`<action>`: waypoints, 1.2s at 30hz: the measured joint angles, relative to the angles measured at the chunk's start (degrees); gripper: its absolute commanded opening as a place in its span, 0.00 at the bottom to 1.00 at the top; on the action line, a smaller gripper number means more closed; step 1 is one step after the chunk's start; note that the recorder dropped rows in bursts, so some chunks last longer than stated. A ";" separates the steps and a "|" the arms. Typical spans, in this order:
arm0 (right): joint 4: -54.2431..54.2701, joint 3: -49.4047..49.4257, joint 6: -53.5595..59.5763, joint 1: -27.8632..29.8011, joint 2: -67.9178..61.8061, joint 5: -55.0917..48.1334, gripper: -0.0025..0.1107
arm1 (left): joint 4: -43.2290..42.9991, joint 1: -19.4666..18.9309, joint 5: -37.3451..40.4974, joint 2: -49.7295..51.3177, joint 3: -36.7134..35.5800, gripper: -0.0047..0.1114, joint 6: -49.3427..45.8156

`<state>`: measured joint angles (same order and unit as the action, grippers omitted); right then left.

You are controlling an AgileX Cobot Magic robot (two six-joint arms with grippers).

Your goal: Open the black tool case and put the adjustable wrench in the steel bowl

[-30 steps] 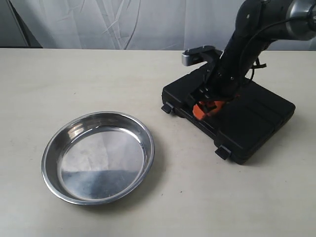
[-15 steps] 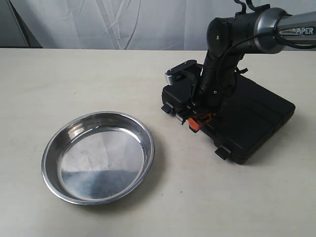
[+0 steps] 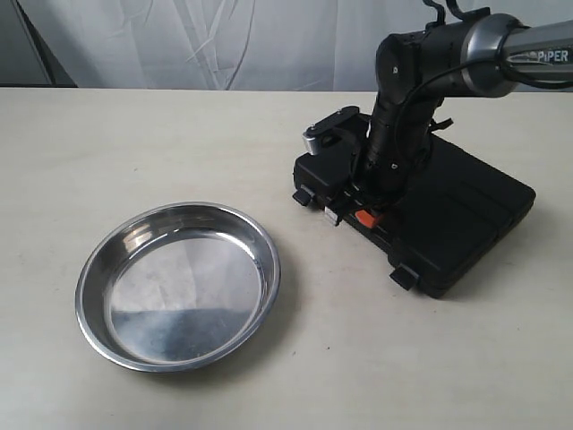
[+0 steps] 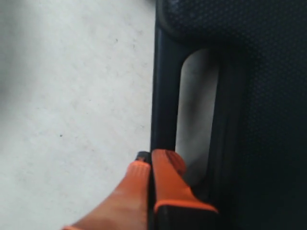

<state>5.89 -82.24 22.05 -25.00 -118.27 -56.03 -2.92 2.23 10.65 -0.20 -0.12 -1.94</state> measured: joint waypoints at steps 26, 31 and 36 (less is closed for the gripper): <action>4.61 -0.22 0.17 0.22 -0.46 -1.13 0.38 | 0.00 0.00 0.00 0.00 0.00 0.04 0.00; 4.13 -0.24 -0.07 0.12 -0.46 -1.01 0.34 | 0.00 0.00 0.00 0.00 0.00 0.04 0.00; 3.32 -0.24 -0.83 0.12 -0.46 -0.92 0.34 | 0.00 0.00 0.00 0.00 0.00 0.04 0.00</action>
<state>9.21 -82.48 21.22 -24.88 -118.73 -56.94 -2.92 2.23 10.65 -0.20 -0.12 -1.94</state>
